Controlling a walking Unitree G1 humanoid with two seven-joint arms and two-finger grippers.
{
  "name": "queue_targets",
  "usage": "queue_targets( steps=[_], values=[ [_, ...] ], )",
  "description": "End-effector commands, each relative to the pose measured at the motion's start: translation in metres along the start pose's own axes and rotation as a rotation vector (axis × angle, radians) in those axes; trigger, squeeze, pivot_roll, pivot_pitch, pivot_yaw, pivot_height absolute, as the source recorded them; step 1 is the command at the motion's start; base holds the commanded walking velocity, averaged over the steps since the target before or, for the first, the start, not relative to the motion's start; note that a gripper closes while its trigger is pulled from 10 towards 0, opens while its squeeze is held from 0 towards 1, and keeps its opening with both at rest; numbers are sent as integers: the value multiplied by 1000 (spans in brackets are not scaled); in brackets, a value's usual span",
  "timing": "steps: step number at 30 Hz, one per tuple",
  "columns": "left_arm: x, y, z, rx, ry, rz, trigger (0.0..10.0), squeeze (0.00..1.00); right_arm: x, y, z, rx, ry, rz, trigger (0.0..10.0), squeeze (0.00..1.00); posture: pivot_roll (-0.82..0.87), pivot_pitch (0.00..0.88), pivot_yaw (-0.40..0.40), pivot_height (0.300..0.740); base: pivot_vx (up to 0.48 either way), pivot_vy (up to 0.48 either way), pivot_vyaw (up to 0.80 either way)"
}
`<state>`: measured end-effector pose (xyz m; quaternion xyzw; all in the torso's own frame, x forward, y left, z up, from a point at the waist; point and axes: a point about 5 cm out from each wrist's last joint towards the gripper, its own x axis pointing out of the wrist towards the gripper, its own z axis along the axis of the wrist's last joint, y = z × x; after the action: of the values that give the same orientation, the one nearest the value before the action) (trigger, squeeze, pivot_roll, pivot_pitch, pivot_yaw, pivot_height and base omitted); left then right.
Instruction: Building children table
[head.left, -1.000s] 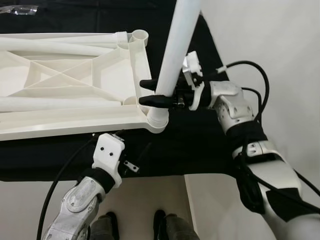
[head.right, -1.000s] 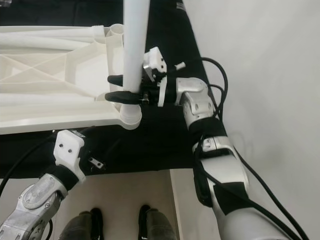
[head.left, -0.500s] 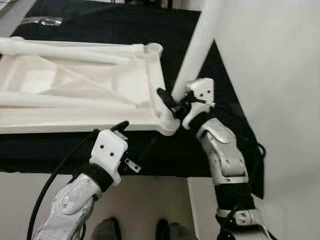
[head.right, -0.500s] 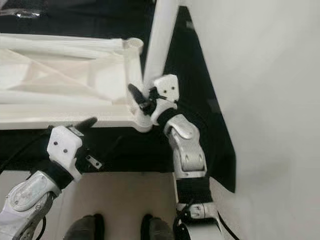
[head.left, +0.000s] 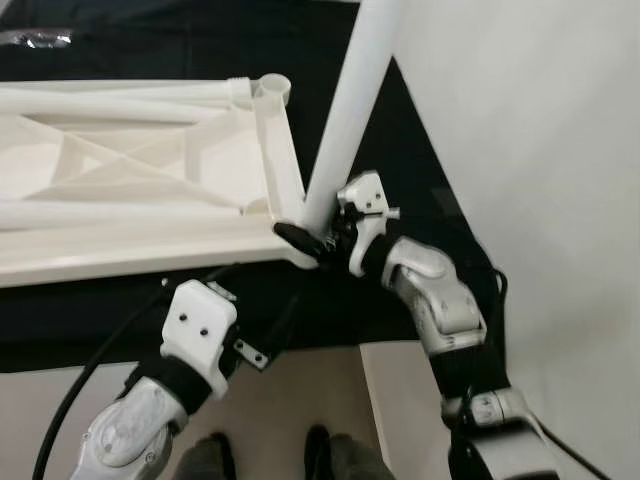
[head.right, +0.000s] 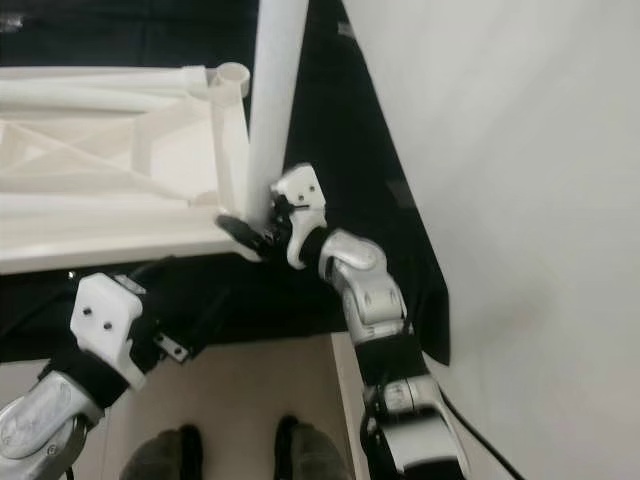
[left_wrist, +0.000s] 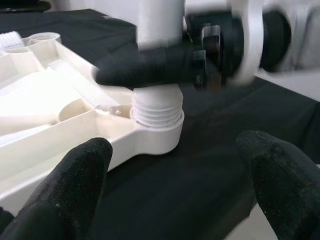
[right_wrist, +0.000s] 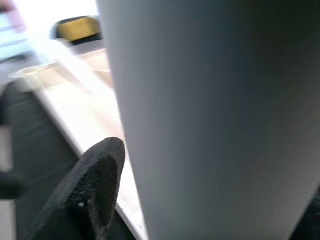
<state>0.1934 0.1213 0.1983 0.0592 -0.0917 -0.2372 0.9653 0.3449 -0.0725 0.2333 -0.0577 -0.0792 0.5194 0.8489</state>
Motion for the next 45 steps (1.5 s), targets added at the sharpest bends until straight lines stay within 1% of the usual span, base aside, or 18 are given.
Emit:
queue_targets(
  steps=[1, 7, 8, 9, 10, 24, 27, 28, 29, 31, 32, 34, 40, 41, 42, 43, 44, 45],
  values=[
    [2, -4, -2, -16, 10, -7, 10000, 0, -2, -1, -4, -8, 8, 59, 10000, 0, 161, 241, -155, 740, 0, 0, 0],
    [10, 3, 3, 37, -11, -2, 10000, 0, 3, 1, 3, -72, 39, 282, 10000, 0, 169, 240, -163, 740, 0, 0, 0],
    [10, 4, 4, 38, -18, 3, 10000, 0, 3, 0, 4, -83, 49, 317, 3843, 0, 169, 240, -163, 740, 0, 0, 0],
    [11, 5, 5, 38, -22, 6, 10000, 0, 3, -2, 6, -80, 52, 351, 3843, 0, 173, 240, -166, 740, 0, 0, 0],
    [12, 6, 6, 40, -24, 8, 10000, 0, 3, -5, 8, -77, 61, 402, 0, 0, 178, 233, -165, 740, 0, 0, 0],
    [7, 8, 3, 34, -9, 27, 10000, 0, -5, -26, 17, -77, 88, 423, 0, 0, 170, 219, -155, 740, 0, 0, 0],
    [-5, 3, -9, 10, 53, 20, 10000, 0, -11, -27, -22, 1, 101, -121, 0, 0, 146, 236, -159, 740, 0, 0, 0],
    [-7, 3, -10, 7, 61, 20, 10000, 0, -16, -24, -32, 12, 107, -250, 0, 0, 146, 236, -159, 740, 0, 0, 0],
    [-7, 3, -10, 7, 61, 20, 10000, 0, -16, -24, -32, 12, 107, -250, 0, 0, 146, 236, -159, 740, 0, 0, 0],
    [-10, 6, -10, 7, 70, 28, 10000, 0, -29, 6, -56, 125, 135, -565, 0, 0, 134, 247, -146, 740, 0, 0, 0],
    [-10, 6, -10, 7, 70, 28, 10000, 0, -29, 6, -56, 125, 135, -565, 0, 0, 134, 247, -146, 740, 0, 0, 0],
    [-7, 12, -9, 17, 63, 34, 10000, 0, -22, 28, -59, 135, 125, -583, 0, 0, 112, 240, -126, 740, 0, 0, 0],
    [0, 14, -7, 27, 43, 32, 10000, 0, -5, 22, -52, 77, 114, -498, 0, 0, 118, 239, -140, 740, 0, 0, 0],
    [0, 15, -6, 27, 37, 40, 10000, 0, -3, 20, -49, 65, 123, -489, 2784, 0, 117, 240, -143, 740, 0, 0, 0],
    [0, 15, -6, 27, 37, 40, 10000, 0, -3, 20, -49, 65, 123, -489, 2784, 0, 117, 240, -143, 740, 0, 0, 0],
    [-1, 17, -6, 29, 36, 48, 10000, 0, -1, 17, -44, 57, 118, -468, 10000, 0, 114, 241, -141, 740, 0, 0, 0],
    [-1, 18, -6, 30, 34, 54, 10000, 0, 3, 18, -37, 55, 104, -392, 10000, 1000, 118, 243, -144, 740, 0, 0, 0],
    [-1, 18, -6, 30, 34, 54, 10000, 0, 3, 18, -37, 55, 104, -392, 10000, 1000, 118, 243, -144, 740, 0, 0, 0]
  ],
)
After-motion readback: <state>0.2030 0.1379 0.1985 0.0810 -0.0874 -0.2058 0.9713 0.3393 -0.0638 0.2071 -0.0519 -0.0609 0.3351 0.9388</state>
